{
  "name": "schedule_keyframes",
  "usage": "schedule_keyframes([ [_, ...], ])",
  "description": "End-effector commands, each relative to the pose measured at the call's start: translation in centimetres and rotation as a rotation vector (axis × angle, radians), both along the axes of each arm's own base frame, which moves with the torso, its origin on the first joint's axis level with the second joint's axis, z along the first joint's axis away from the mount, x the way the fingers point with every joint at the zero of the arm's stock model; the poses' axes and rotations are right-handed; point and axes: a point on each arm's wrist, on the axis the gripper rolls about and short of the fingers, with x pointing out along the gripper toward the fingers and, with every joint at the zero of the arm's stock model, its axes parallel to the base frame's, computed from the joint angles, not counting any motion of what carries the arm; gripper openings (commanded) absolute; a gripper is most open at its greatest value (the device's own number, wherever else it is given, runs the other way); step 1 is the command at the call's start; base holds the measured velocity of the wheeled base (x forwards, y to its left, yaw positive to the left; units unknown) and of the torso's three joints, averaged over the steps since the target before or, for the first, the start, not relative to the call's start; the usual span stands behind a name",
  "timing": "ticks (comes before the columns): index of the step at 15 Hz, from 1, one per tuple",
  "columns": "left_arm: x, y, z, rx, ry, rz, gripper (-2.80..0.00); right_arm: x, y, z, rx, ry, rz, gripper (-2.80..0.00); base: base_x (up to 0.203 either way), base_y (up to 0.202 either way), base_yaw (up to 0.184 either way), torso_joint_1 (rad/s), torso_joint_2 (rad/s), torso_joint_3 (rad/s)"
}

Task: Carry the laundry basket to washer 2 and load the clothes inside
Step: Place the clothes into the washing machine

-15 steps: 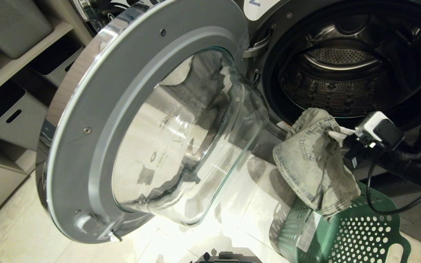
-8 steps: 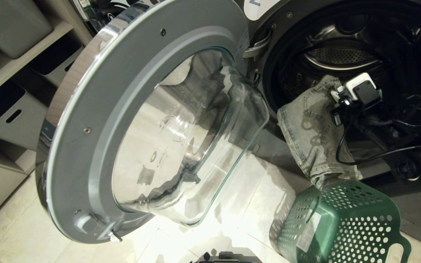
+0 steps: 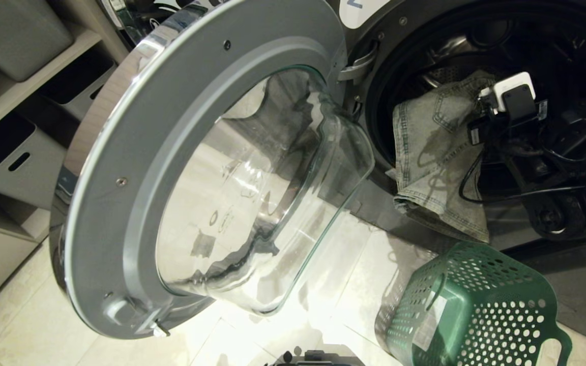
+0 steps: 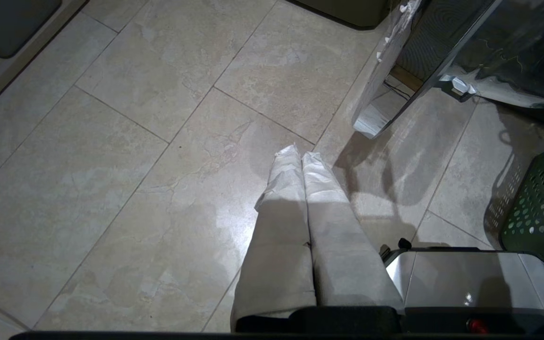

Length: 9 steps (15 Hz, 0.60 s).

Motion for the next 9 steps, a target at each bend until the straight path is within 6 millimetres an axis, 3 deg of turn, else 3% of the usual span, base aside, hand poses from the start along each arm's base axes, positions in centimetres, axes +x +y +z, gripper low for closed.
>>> schedule_keyframes([
  [1,0.0,0.0,0.0,-0.001,0.003,0.000,-2.80,1.1,0.0,-0.8,0.013,0.000,-0.030,-2.80,0.000,0.000,0.000,0.000,0.00,0.000],
  [9,0.0,0.0,0.0,-0.001,0.003,0.000,-2.80,6.8,0.0,-0.8,0.121,-0.149,-0.175,-2.80,0.000,0.000,0.000,0.000,0.00,-0.006],
])
